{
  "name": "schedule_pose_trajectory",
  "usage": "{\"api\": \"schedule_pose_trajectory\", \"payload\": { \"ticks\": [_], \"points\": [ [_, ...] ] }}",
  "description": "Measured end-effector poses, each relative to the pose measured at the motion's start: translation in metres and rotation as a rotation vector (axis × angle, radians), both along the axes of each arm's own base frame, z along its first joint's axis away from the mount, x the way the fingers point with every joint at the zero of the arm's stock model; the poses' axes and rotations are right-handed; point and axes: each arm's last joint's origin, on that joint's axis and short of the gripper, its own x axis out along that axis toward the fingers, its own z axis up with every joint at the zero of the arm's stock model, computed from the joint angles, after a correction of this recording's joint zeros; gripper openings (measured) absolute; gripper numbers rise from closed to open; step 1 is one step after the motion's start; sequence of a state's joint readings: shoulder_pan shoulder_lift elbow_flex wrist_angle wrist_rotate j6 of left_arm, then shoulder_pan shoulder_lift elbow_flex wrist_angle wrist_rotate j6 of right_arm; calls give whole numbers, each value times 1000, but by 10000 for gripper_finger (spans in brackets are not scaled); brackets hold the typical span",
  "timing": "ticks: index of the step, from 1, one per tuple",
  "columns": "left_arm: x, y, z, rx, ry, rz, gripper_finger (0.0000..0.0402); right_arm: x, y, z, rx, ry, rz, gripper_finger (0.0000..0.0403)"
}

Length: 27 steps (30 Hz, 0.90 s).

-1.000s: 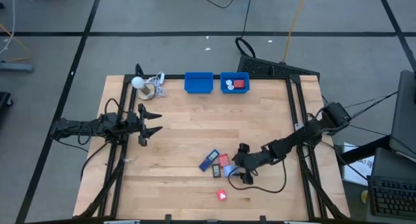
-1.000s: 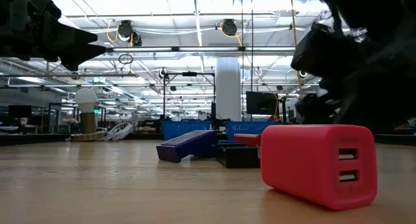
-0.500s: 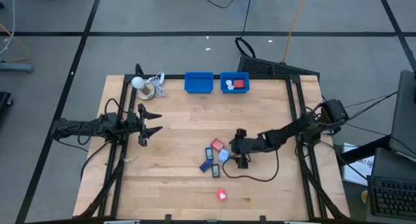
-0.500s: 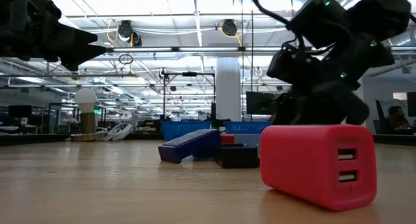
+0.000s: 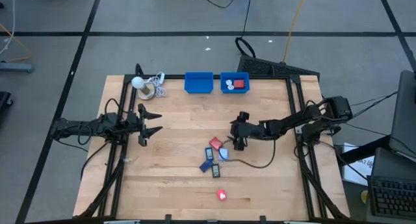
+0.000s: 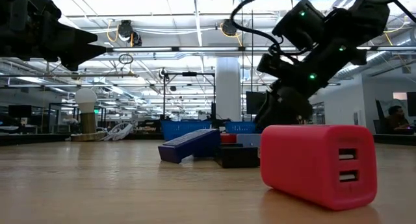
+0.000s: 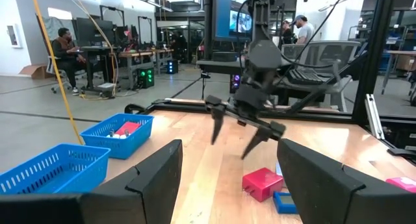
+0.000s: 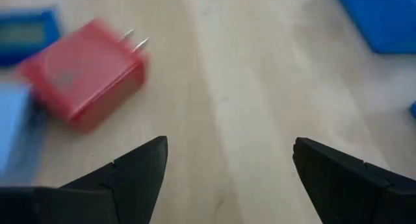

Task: Pick & Place Office items
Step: Put the red charger adapter into the right blue bin

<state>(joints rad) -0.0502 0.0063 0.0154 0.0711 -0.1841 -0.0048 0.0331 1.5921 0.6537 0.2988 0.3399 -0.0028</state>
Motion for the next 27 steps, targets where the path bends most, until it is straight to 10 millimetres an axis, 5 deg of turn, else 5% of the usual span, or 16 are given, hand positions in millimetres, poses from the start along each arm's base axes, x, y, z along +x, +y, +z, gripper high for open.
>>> {"api": "schedule_pose_trajectory", "payload": {
  "ticks": [10,19,27],
  "points": [
    [0,0,0,-1,0,0,255,16,7,18,271,-297,46,318],
    [0,0,0,0,0,0,255,39,42,-2,193,-237,67,318],
    [0,0,0,-1,0,0,255,33,36,-13,90,-113,-75,318]
  ]
}}
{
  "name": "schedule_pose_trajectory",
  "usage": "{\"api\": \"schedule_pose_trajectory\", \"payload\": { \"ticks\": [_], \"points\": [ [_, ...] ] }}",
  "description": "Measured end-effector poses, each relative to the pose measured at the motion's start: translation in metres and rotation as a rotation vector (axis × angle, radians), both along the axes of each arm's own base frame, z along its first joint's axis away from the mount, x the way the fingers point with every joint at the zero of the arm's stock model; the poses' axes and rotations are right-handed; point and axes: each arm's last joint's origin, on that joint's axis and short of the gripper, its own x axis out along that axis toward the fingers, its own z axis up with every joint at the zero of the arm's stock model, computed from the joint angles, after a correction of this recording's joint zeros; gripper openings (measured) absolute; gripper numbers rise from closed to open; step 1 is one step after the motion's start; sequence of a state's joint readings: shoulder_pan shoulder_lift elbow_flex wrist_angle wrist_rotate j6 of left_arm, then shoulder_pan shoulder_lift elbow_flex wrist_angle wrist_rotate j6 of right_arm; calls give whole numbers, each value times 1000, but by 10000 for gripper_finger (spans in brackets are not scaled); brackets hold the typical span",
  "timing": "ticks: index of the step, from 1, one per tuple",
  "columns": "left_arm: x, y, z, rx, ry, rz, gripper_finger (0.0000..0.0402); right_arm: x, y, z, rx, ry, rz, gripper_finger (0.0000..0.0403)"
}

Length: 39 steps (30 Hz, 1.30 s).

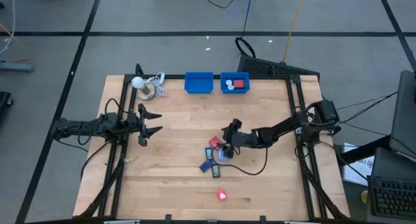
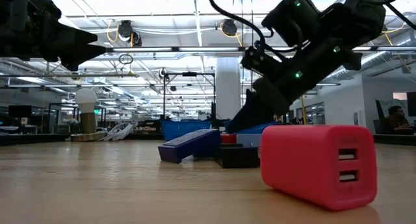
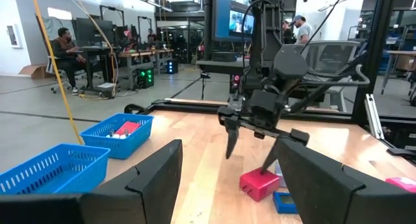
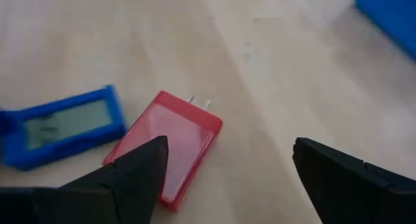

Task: Pick & Place Office items
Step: Put the red charger adapter into the right blue bin

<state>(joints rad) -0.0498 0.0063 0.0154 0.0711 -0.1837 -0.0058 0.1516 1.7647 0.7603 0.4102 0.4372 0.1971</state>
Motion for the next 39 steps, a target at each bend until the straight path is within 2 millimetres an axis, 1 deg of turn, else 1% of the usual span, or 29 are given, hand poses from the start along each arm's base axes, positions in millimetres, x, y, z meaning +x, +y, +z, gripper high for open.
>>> {"api": "schedule_pose_trajectory", "payload": {
  "ticks": [6,12,15,20,22,26,28,30,33,39],
  "points": [
    [0,0,0,-1,0,0,255,-7,-5,-2,-110,74,-108,318],
    [0,0,0,-1,0,0,255,-8,-9,-1,-241,79,-189,318],
    [0,0,0,1,0,0,255,-10,-11,5,-271,52,-252,318],
    [0,0,0,1,0,0,255,-11,-11,22,-129,-99,-357,318],
    [0,0,0,1,0,0,255,-10,-10,25,-48,-139,-358,318],
    [0,0,0,1,0,0,255,-7,-12,21,129,-156,-320,318],
    [0,0,0,1,0,0,255,-1,-13,17,185,-158,-327,318],
    [0,0,0,1,0,0,255,1,-12,12,190,-140,-337,318],
    [0,0,0,1,0,0,255,11,-11,11,179,-148,-322,318],
    [0,0,0,1,0,0,255,17,-15,0,154,-102,-330,318]
  ]
}}
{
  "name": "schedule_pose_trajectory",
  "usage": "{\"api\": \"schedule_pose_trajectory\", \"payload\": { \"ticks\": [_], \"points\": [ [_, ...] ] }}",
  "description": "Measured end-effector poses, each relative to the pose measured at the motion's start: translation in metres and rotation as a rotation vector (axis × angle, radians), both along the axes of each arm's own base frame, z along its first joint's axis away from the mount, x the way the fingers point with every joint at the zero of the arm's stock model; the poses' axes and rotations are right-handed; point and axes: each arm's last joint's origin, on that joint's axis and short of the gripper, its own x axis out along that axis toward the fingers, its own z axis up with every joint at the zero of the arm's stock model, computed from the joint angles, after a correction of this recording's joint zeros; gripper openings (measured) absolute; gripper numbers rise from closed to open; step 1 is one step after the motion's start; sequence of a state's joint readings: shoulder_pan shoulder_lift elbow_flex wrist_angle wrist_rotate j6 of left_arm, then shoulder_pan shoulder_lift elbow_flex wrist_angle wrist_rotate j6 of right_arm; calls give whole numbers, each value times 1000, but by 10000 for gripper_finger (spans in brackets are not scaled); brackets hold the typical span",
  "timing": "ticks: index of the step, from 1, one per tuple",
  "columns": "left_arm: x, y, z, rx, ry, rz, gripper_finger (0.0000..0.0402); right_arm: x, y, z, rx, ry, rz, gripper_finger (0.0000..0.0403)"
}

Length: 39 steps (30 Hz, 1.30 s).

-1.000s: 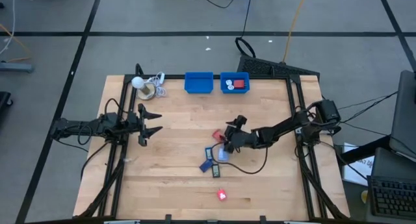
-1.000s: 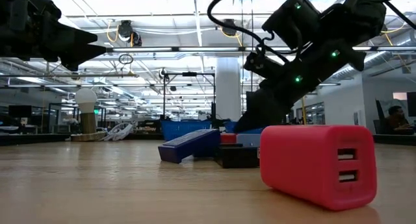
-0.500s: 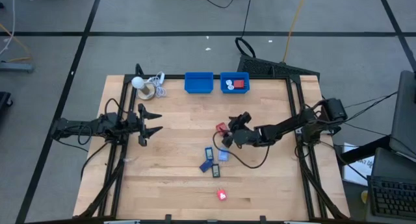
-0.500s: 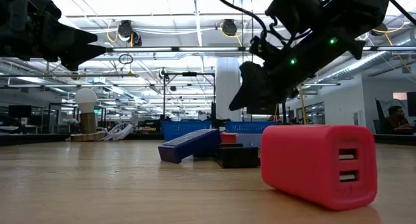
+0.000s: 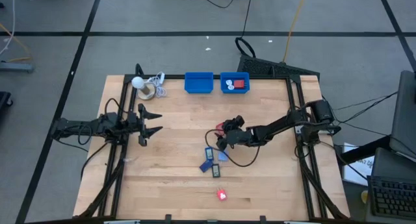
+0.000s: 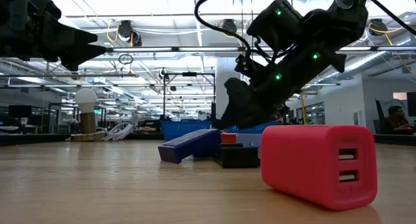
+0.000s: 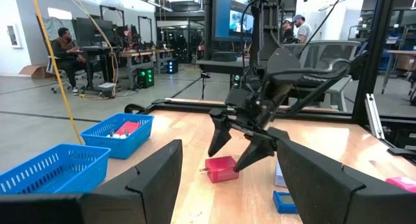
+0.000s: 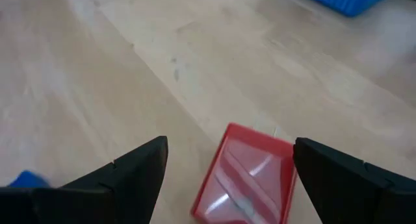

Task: Pick & Place Office items
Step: Put the red charger adapter into the right blue bin

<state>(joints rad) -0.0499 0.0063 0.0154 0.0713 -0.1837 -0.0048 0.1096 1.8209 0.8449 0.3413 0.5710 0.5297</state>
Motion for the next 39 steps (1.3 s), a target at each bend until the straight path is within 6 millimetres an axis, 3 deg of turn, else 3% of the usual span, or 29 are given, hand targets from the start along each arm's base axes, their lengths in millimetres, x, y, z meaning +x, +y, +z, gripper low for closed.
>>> {"api": "schedule_pose_trajectory", "payload": {
  "ticks": [16,39],
  "points": [
    [0,0,0,-1,0,0,255,-8,-5,-13,-27,166,-2,318],
    [0,0,0,0,0,0,255,-15,-5,-18,67,173,-111,318]
  ]
}}
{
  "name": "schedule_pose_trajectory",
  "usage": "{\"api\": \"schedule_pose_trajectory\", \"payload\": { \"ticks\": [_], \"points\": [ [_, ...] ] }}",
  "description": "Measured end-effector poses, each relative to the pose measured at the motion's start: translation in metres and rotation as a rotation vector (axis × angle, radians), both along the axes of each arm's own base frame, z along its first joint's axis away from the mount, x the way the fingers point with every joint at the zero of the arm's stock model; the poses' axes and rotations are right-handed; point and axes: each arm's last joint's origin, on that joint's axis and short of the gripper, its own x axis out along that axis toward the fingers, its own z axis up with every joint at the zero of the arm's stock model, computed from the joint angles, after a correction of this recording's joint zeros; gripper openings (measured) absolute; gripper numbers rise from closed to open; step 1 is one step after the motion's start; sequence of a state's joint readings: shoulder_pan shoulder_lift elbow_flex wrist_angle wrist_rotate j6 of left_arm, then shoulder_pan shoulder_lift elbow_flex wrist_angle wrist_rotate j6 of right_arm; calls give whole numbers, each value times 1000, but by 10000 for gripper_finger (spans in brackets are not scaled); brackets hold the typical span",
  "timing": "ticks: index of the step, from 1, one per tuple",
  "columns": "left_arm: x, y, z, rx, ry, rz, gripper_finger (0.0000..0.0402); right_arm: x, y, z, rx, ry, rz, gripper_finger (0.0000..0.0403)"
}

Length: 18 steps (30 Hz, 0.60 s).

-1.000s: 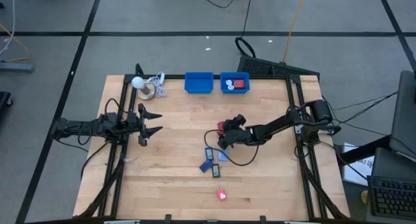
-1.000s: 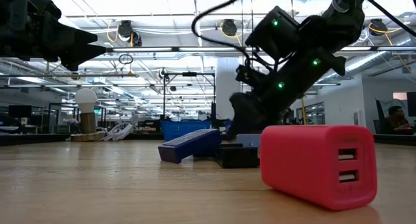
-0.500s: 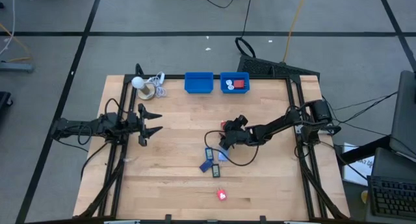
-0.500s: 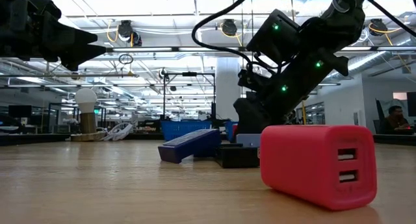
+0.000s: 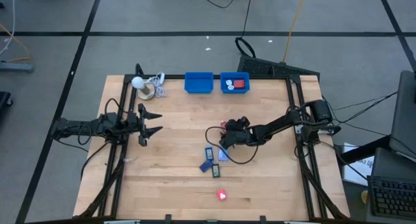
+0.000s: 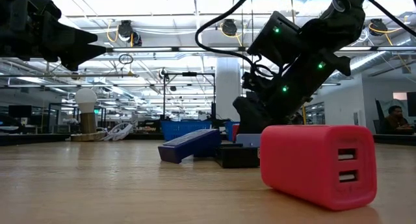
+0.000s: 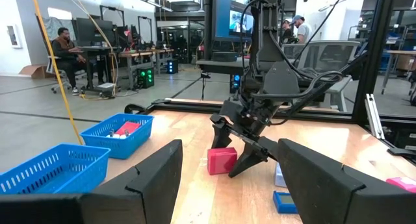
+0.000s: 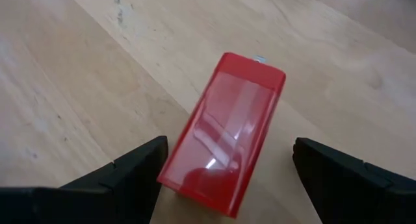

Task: Pick & Place Office items
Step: Put the red charger adapter into the right blue bin

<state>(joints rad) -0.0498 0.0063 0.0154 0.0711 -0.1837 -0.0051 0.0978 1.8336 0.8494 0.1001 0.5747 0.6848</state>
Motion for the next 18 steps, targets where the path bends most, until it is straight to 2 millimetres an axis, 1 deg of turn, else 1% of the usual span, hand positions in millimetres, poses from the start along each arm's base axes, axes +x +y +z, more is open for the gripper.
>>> {"api": "schedule_pose_trajectory", "payload": {
  "ticks": [3,6,11,18],
  "points": [
    [0,0,0,0,0,0,255,0,0,0,6,-5,-8,312],
    [0,0,0,0,0,0,255,0,0,0,6,-4,-8,293],
    [0,0,0,-1,0,0,255,0,0,0,7,-3,-7,246],
    [0,0,0,0,0,0,255,0,0,0,7,-6,-7,167]
  ]
}}
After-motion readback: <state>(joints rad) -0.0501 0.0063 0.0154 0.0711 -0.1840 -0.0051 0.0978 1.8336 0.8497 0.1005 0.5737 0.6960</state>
